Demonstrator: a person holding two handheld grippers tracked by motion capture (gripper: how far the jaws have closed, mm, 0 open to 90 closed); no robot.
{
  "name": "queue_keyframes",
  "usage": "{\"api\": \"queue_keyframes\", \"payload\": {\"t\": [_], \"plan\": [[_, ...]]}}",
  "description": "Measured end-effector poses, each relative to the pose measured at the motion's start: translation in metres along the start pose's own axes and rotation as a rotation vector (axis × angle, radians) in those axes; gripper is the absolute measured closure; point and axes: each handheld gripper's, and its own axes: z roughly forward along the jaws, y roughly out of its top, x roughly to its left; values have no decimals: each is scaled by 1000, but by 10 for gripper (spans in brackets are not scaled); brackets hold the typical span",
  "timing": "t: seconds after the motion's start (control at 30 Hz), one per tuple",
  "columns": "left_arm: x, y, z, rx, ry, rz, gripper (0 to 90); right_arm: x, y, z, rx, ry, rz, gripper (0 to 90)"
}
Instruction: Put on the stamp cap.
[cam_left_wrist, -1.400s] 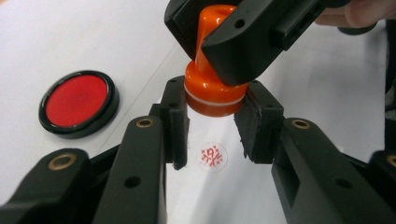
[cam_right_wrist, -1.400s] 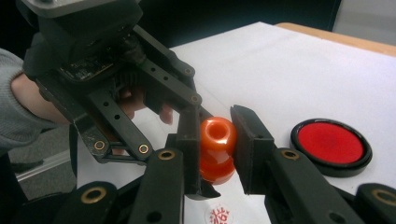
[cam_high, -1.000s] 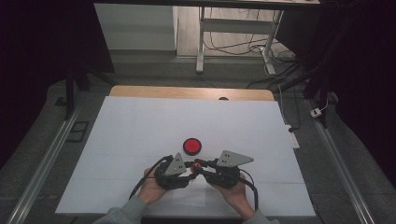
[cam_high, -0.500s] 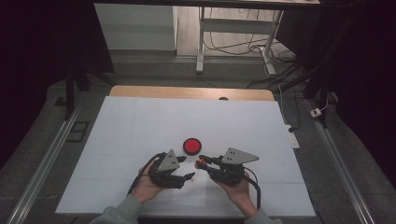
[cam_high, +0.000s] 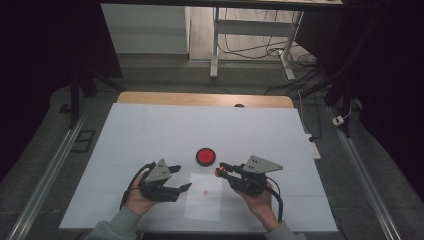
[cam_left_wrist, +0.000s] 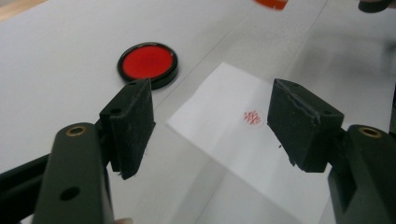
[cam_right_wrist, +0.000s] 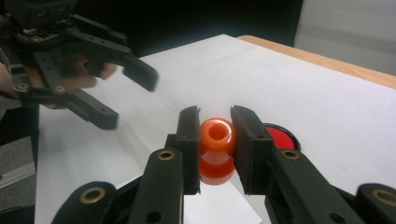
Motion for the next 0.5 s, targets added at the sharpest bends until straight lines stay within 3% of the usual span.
{"api": "queue_keyframes", "payload": {"t": [0.5], "plan": [[20,-44,-45,-7,69,-74,314,-14,2,-13,-13,-52,11,721]]}}
